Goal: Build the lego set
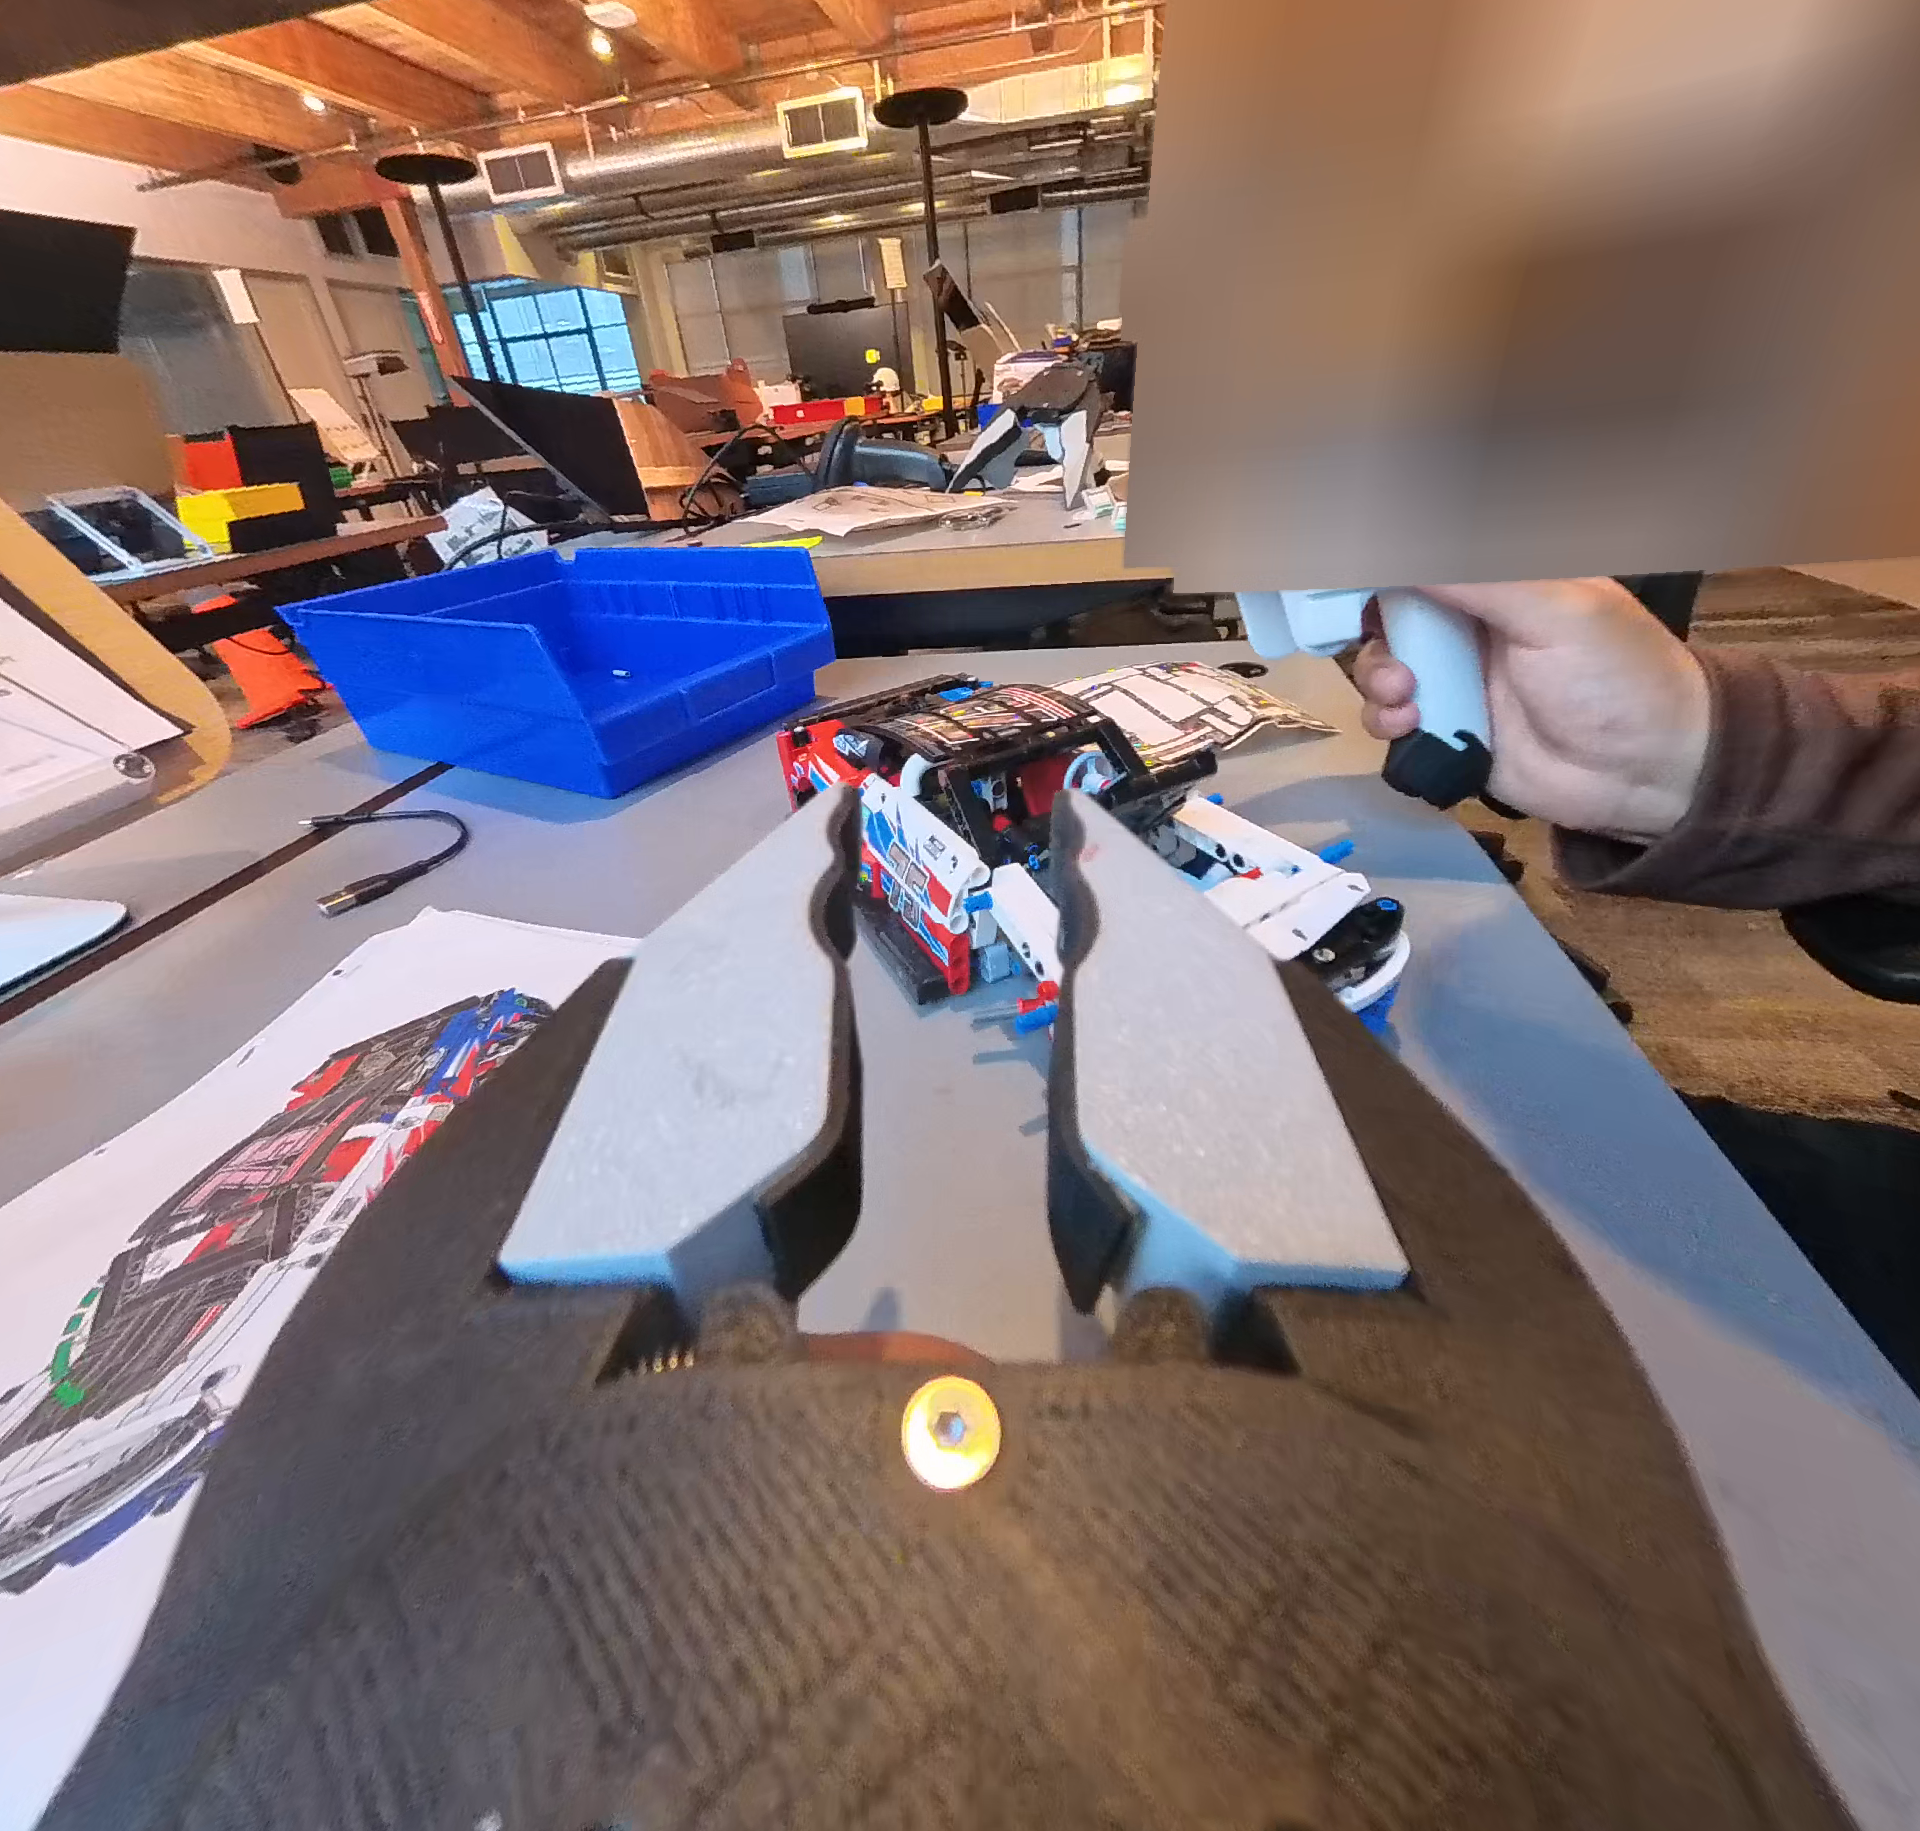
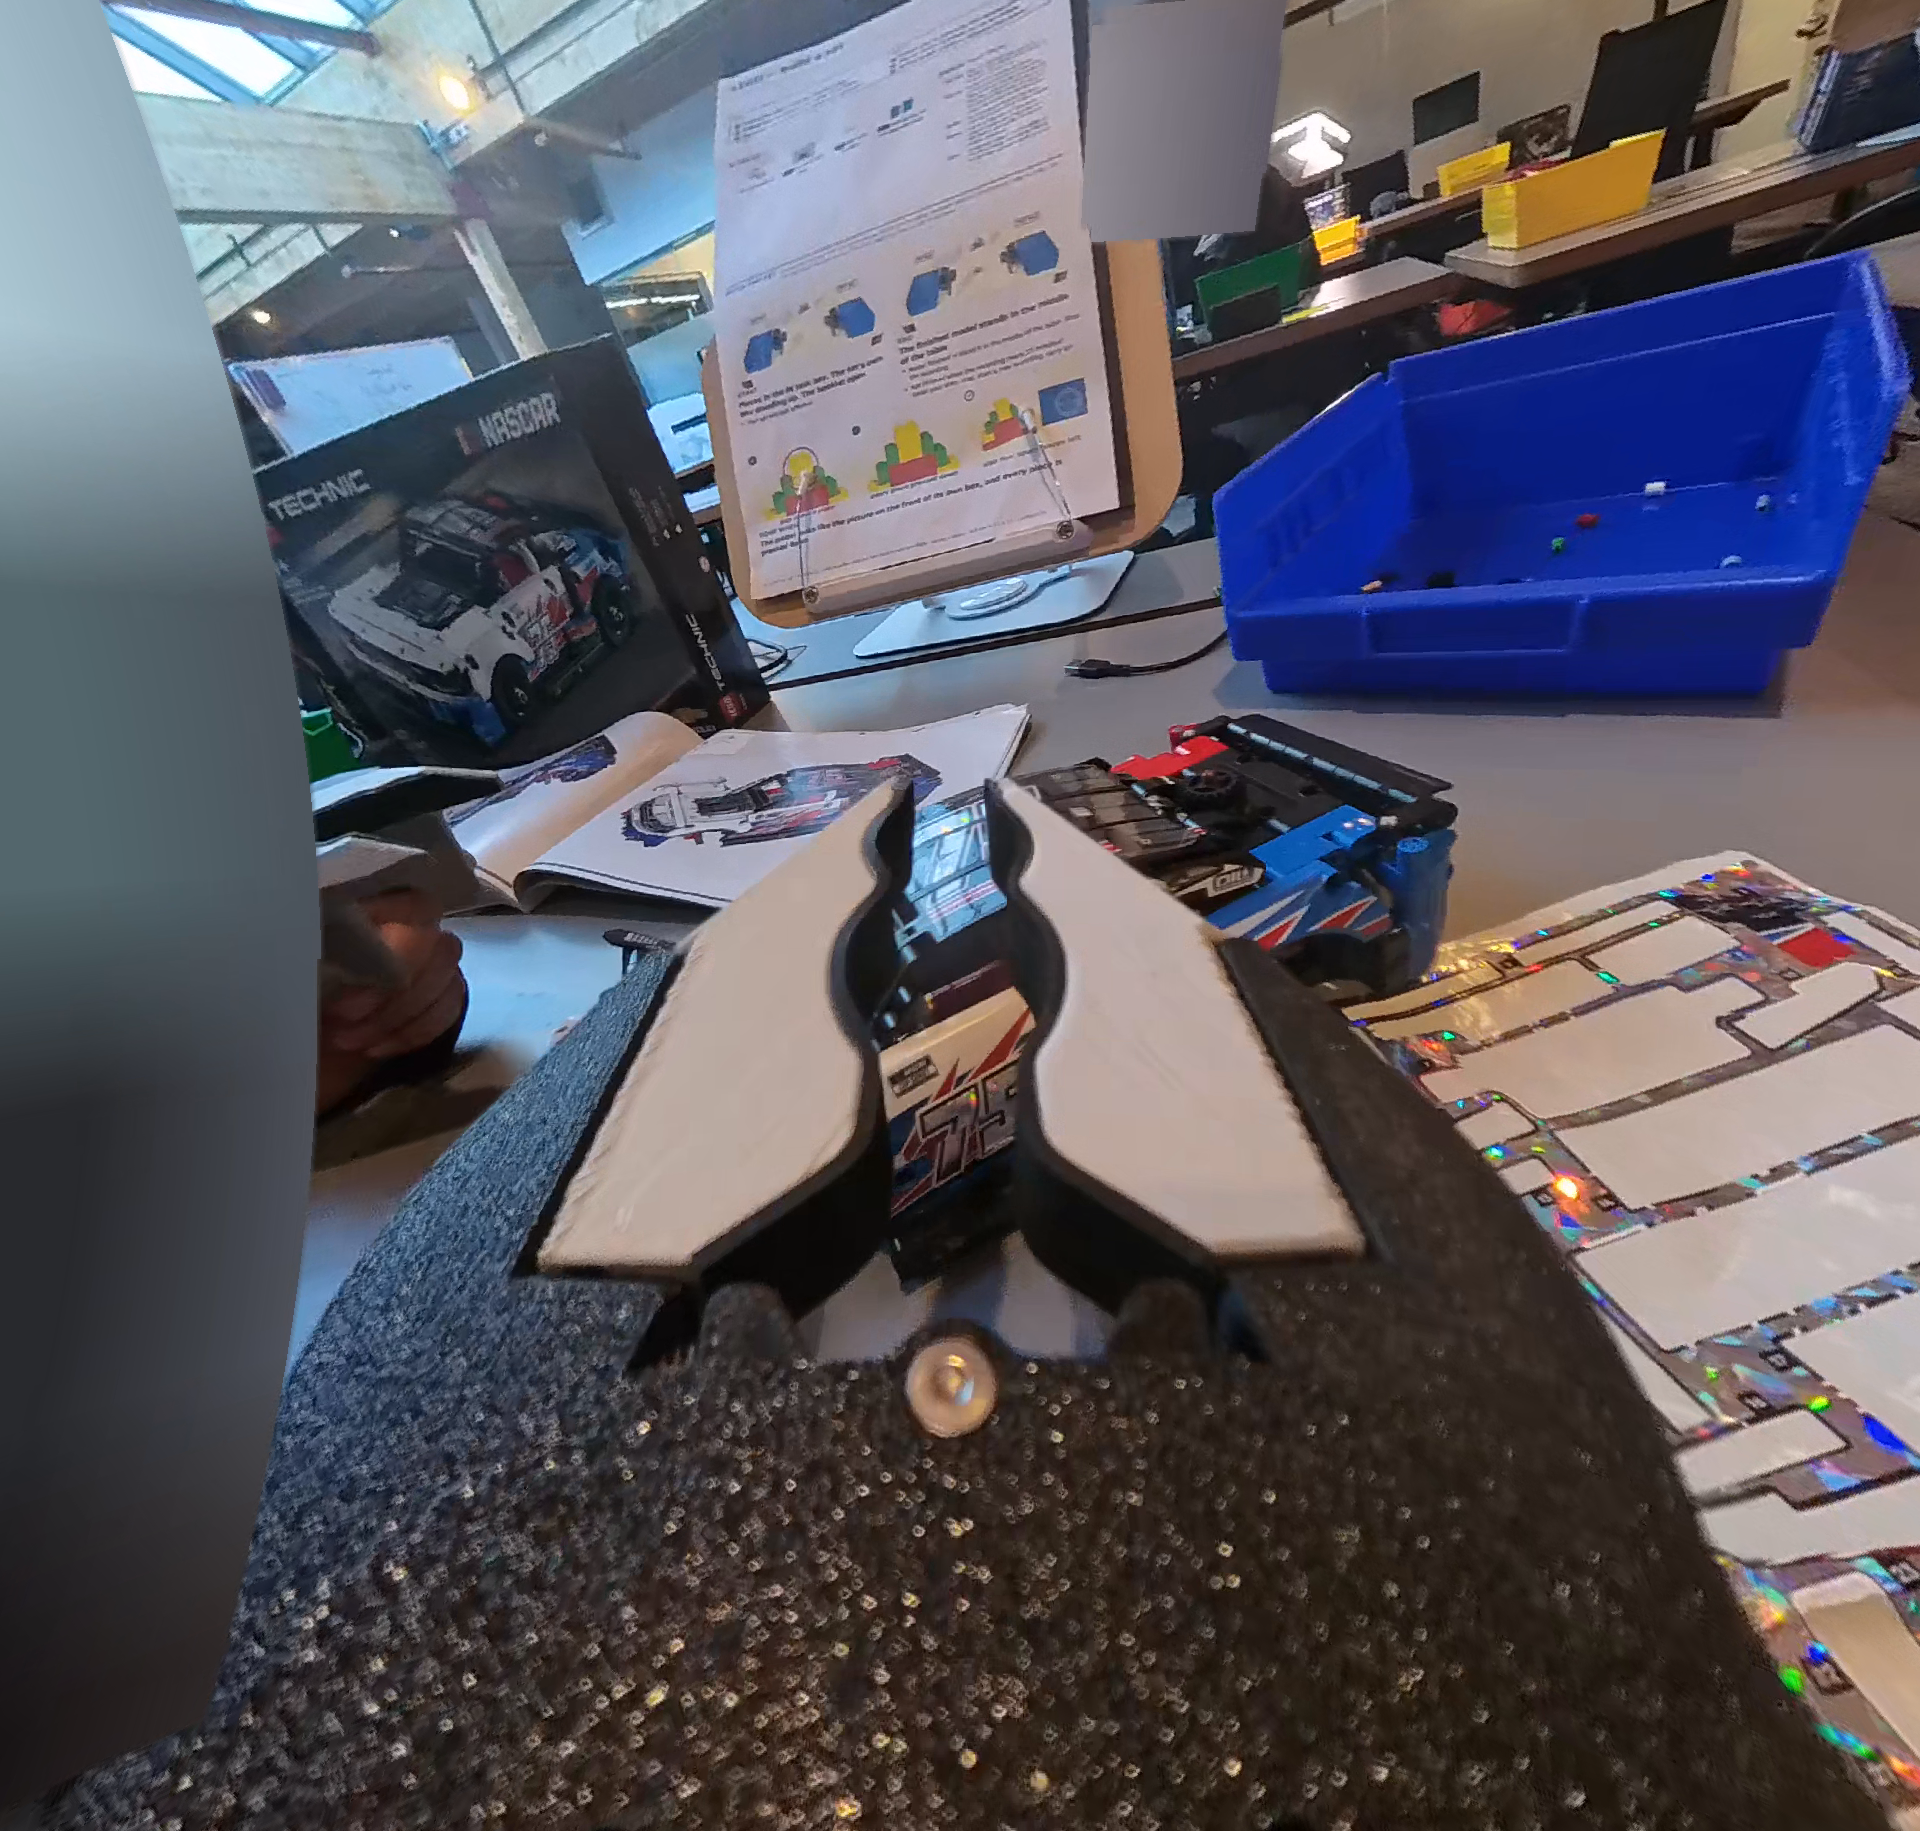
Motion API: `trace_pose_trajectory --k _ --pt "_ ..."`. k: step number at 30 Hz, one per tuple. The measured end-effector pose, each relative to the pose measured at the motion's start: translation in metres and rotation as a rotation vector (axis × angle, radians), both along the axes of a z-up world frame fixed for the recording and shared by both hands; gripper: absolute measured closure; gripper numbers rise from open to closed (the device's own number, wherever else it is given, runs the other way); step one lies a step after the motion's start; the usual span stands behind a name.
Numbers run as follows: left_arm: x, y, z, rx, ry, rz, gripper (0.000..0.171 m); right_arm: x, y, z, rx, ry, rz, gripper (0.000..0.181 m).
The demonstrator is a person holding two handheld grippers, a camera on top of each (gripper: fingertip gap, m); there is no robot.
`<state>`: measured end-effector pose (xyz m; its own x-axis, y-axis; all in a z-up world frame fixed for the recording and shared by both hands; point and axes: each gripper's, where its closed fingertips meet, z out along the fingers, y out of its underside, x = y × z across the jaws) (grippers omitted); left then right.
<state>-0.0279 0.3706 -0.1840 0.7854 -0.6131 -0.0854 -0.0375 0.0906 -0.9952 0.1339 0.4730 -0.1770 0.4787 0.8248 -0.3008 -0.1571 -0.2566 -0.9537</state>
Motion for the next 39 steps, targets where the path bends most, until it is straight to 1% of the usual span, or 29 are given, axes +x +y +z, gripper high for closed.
trace_pose_trajectory --k 4,8,10,13,15,19,24,39 --pt "-0.001 -0.001 0.002 0.006 -0.013 -0.001 0.14 -0.005 -0.005 -0.002 0.007 -0.004 0.034 0.168" --pt "0.004 -0.005 0.002 0.026 0.0 -0.009 0.141 -0.005 -0.005 -0.006 0.044 -0.059 0.013 0.168" --pt "0.008 -0.012 0.003 0.04 0.004 -0.023 0.14 -0.008 -0.001 -0.011 0.058 -0.102 -0.004 0.168" --pt "0.007 -0.017 0.007 0.081 0.006 -0.008 0.142 -0.012 0.005 -0.023 0.06 -0.17 -0.022 0.168" --pt "0.007 -0.018 0.007 0.087 0.007 -0.004 0.142 -0.013 0.007 -0.026 0.058 -0.188 -0.024 0.168" --pt "0.005 -0.019 0.008 0.091 0.002 0.005 0.143 -0.01 0.019 -0.031 0.062 -0.229 -0.078 0.167" --pt "0.006 -0.02 0.008 0.095 0.006 0.009 0.144 -0.012 0.028 -0.035 0.04 -0.242 -0.098 0.165" --pt "0.006 -0.018 0.007 0.074 -0.011 0.009 0.145 -0.012 0.027 -0.033 0.045 -0.233 -0.088 0.165"
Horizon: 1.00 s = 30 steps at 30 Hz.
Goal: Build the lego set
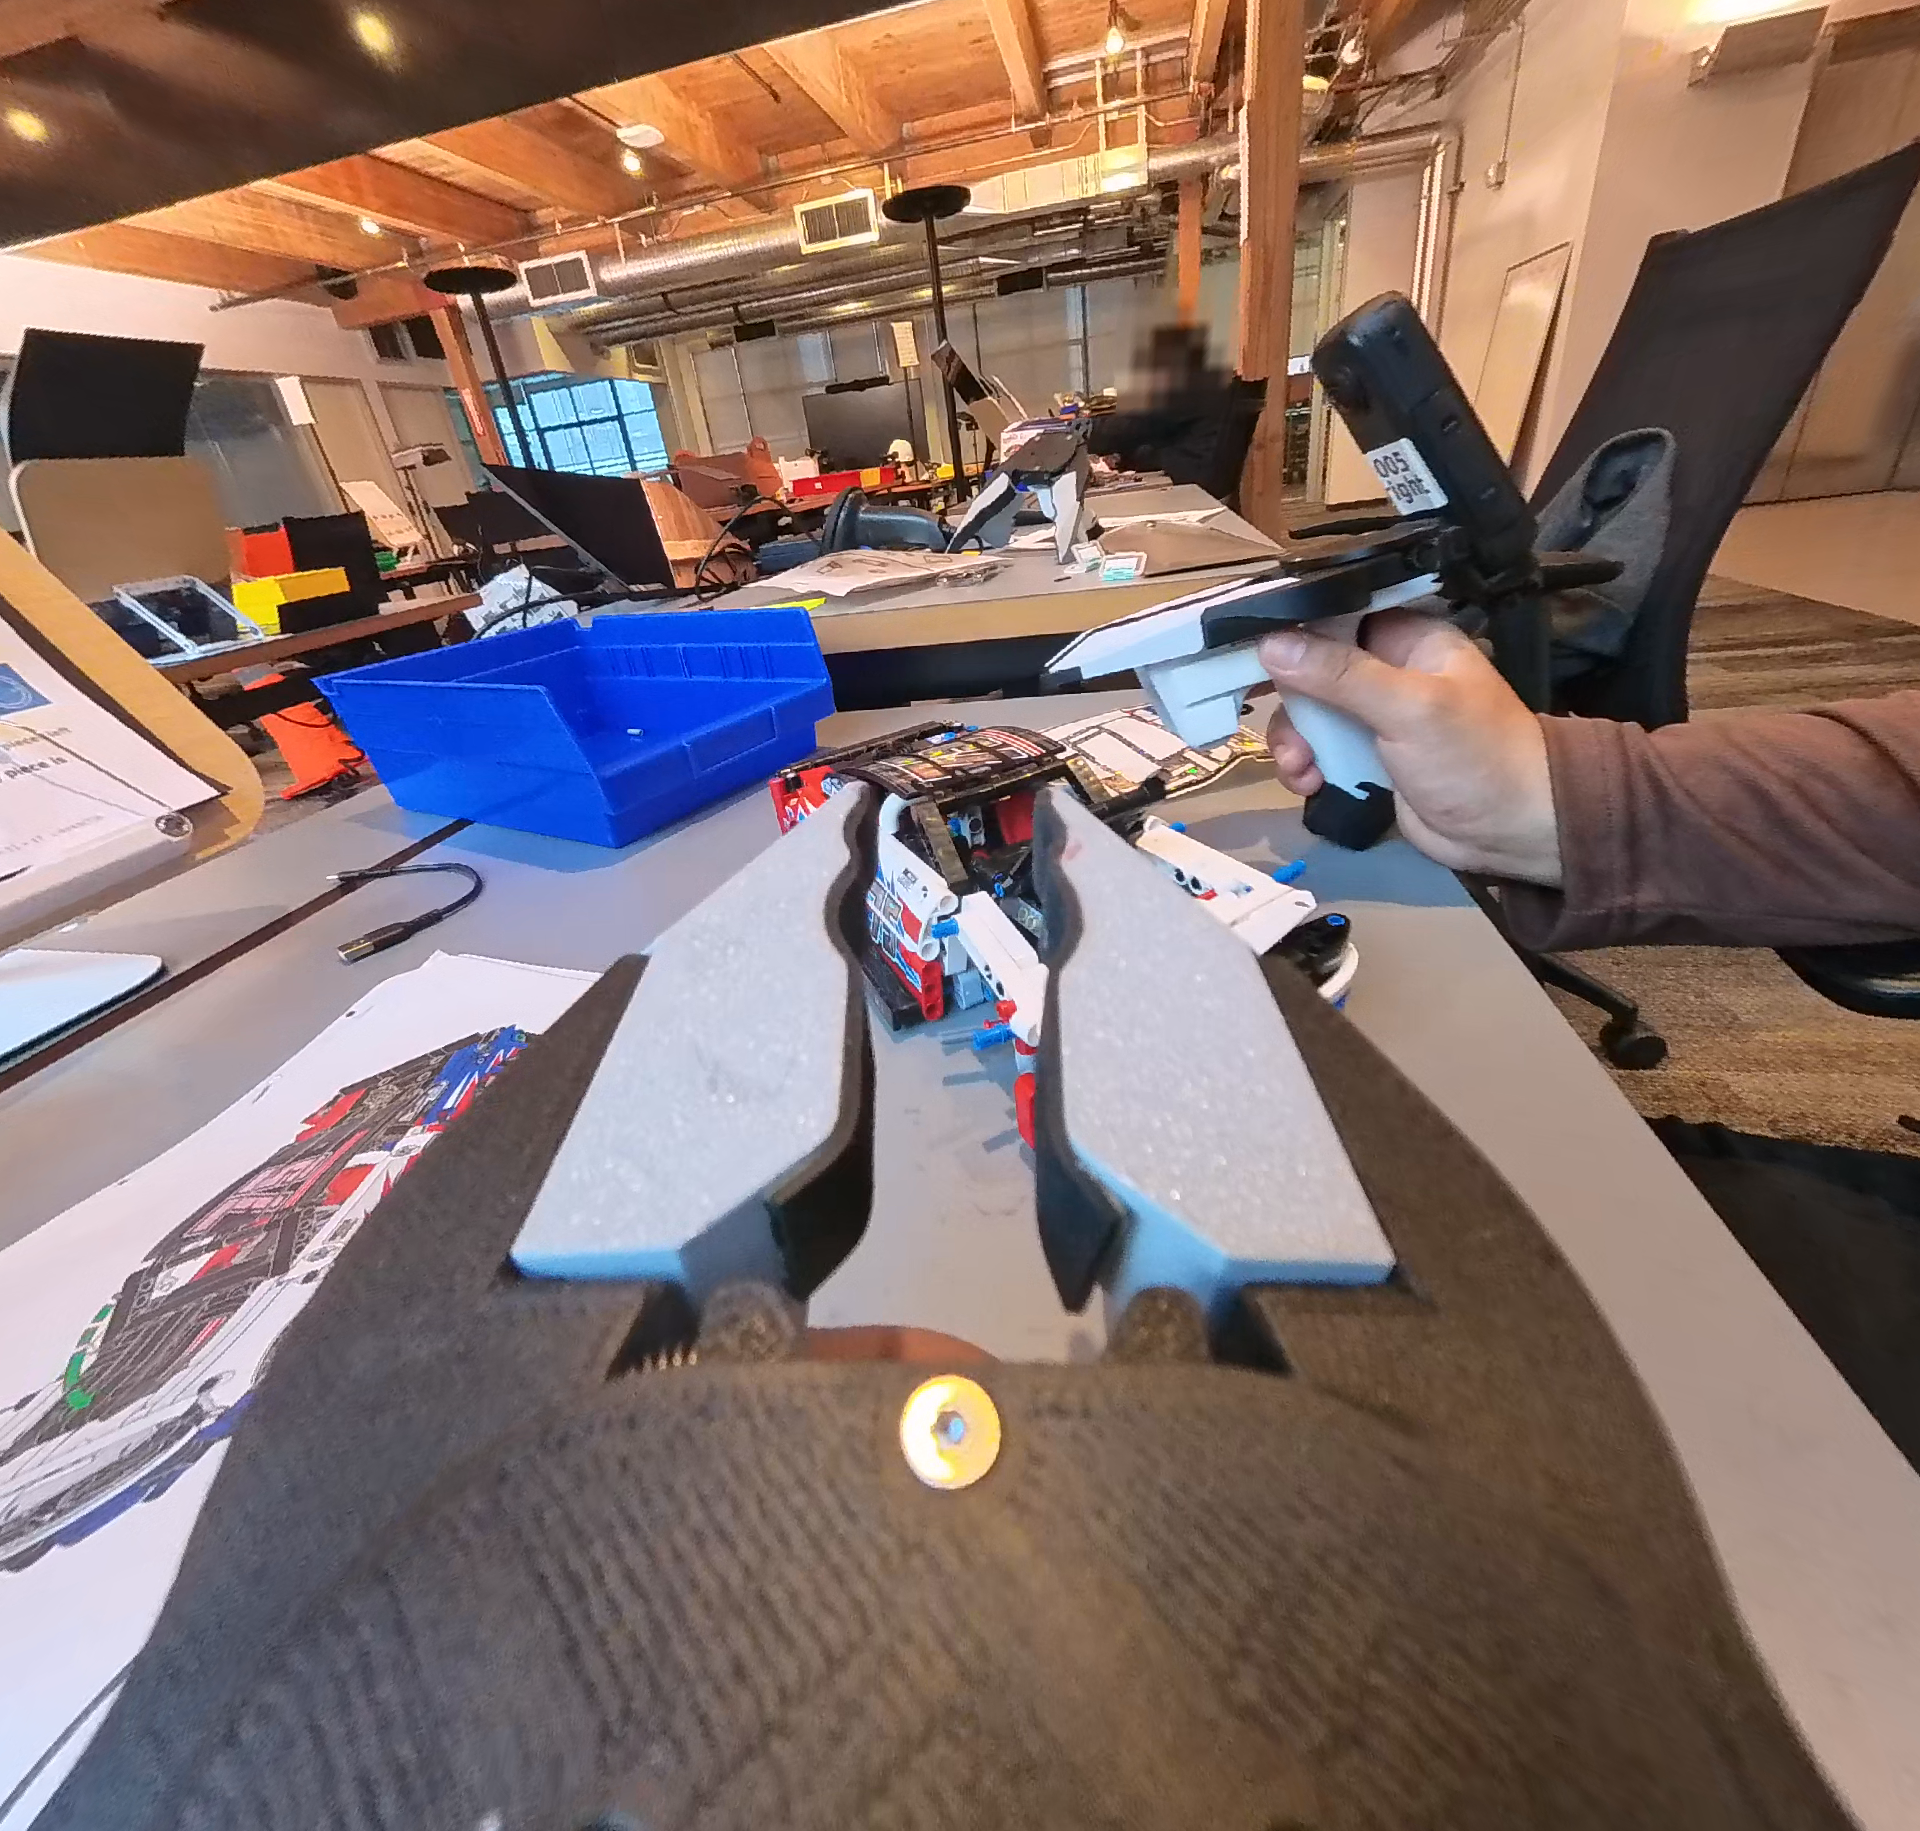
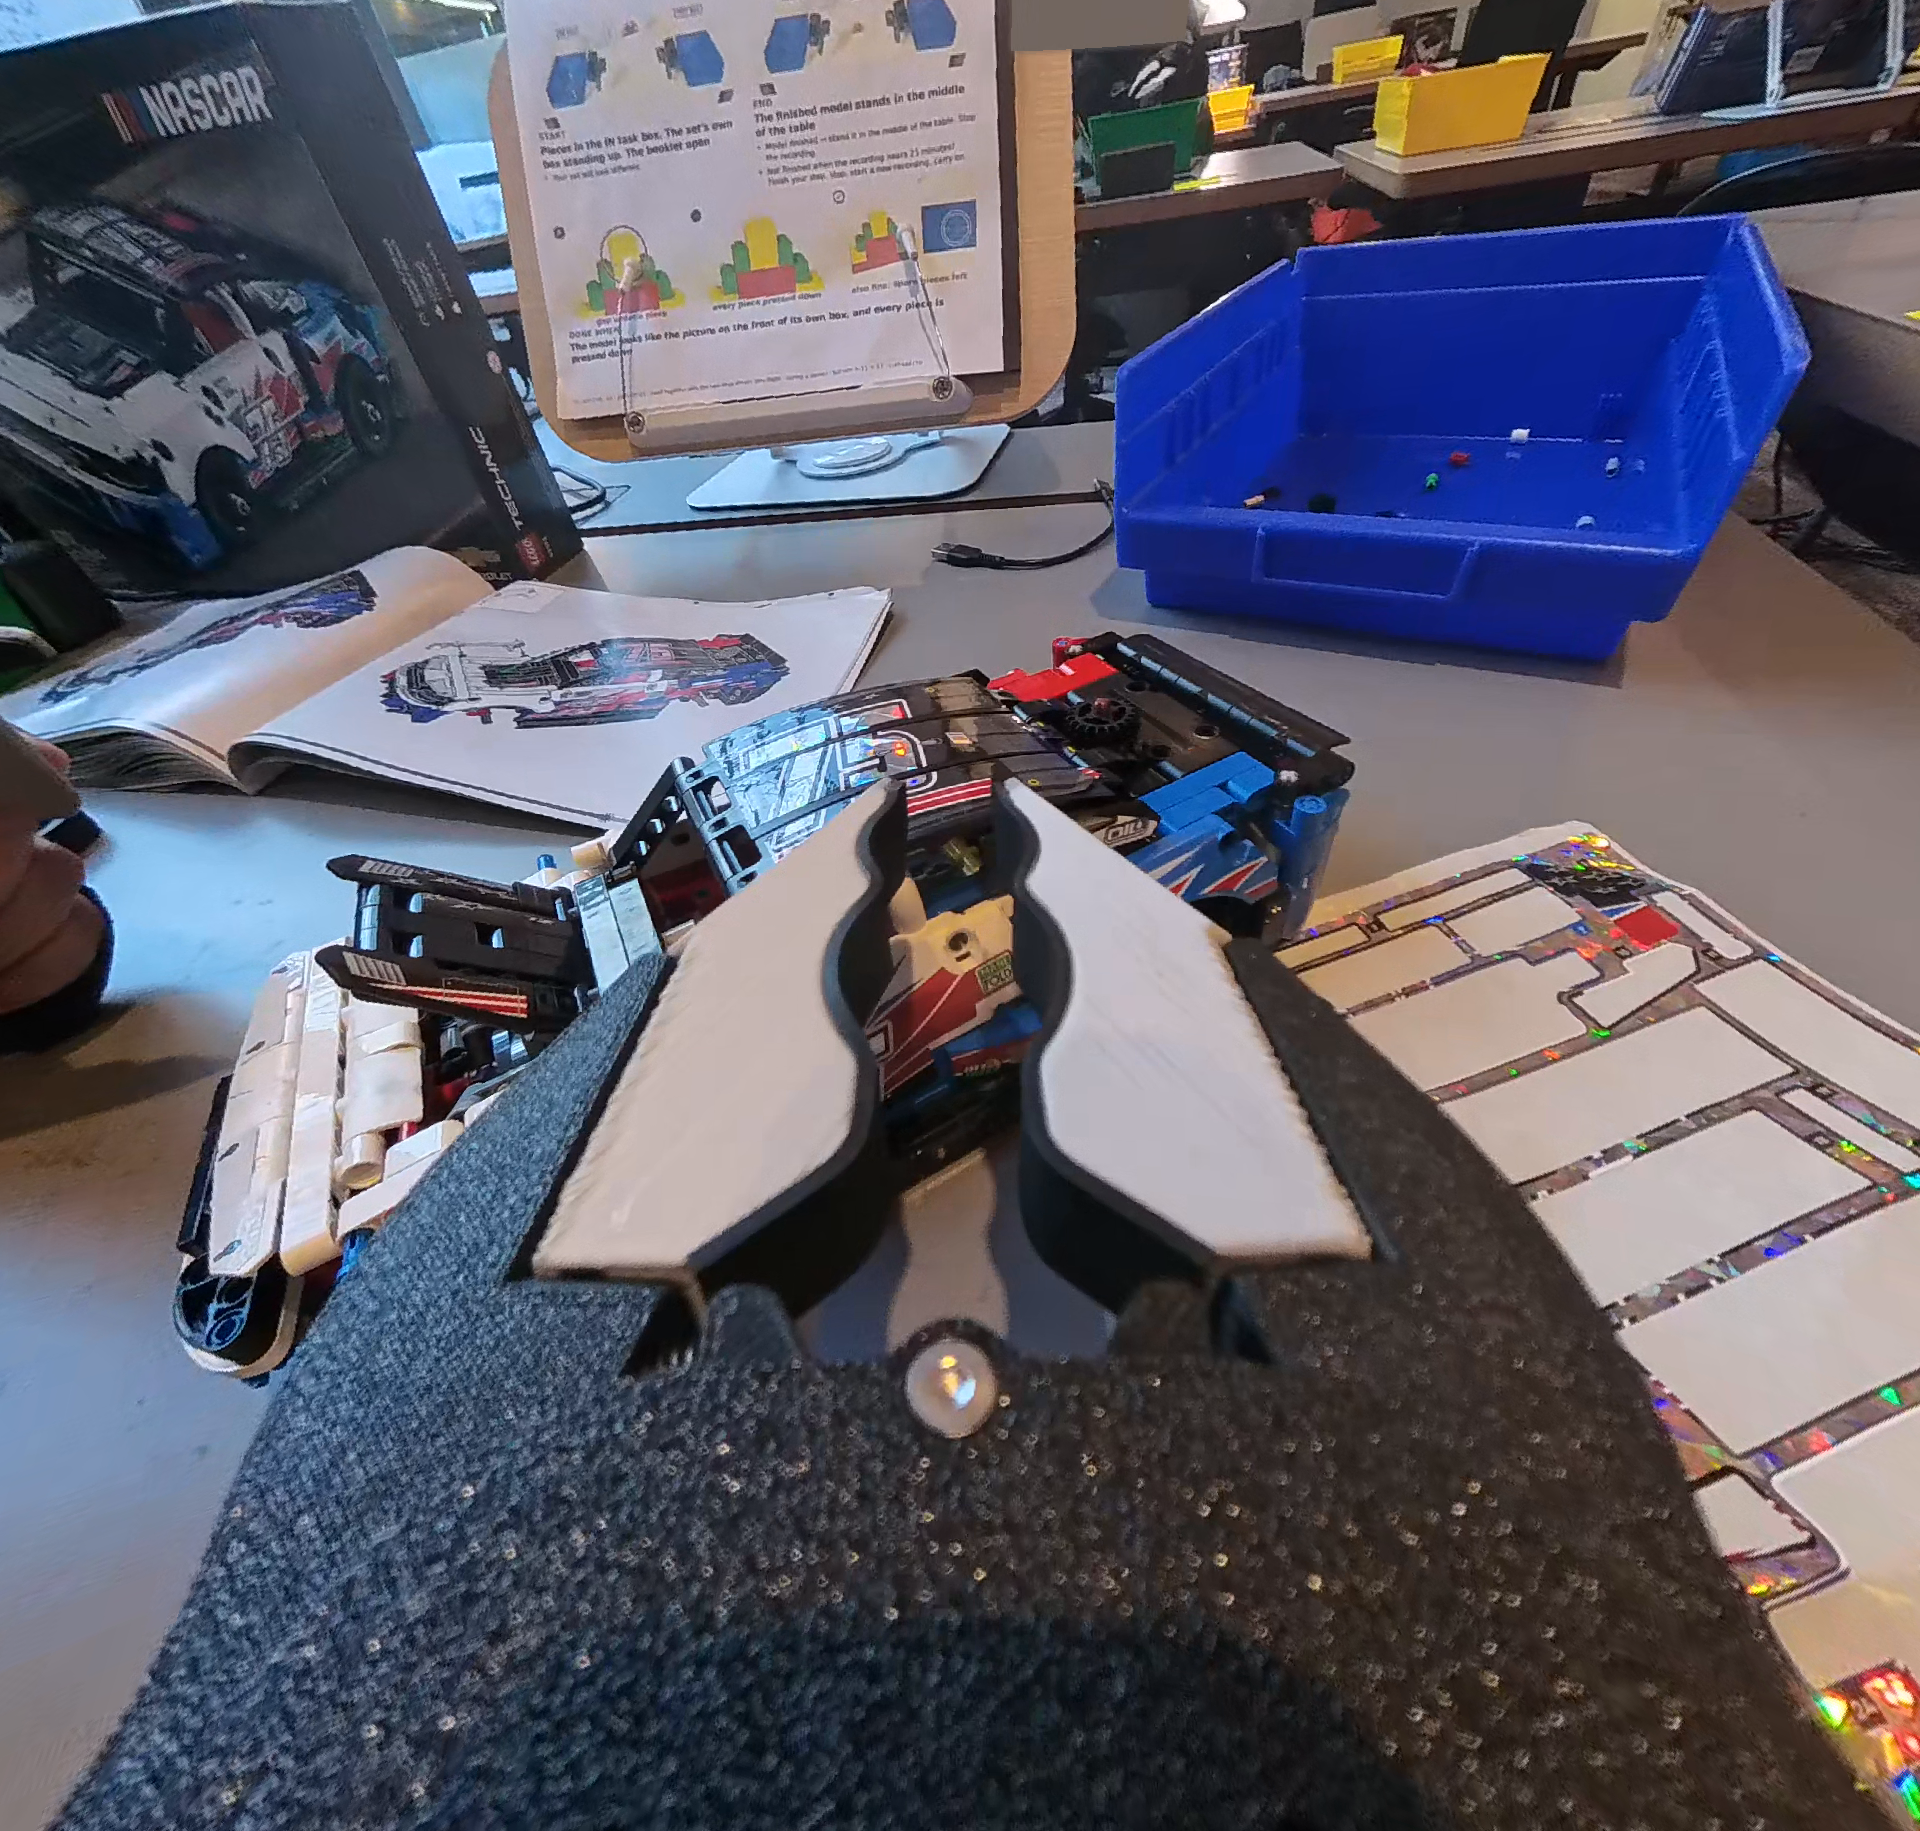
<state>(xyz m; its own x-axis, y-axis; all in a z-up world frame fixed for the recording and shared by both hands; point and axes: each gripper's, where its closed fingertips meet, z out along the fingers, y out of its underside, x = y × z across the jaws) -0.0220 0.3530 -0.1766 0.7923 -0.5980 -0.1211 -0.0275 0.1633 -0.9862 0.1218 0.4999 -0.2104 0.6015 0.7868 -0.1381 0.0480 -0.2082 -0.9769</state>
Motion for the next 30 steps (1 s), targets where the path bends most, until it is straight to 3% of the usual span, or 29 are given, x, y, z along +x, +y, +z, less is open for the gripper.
trace_pose_trajectory --k 30 --pt "-0.0001 0.0001 0.0006 -0.002 -0.009 -0.004 0.146 -0.0032 -0.0036 0.0001 -0.007 0.007 0.039 0.164"
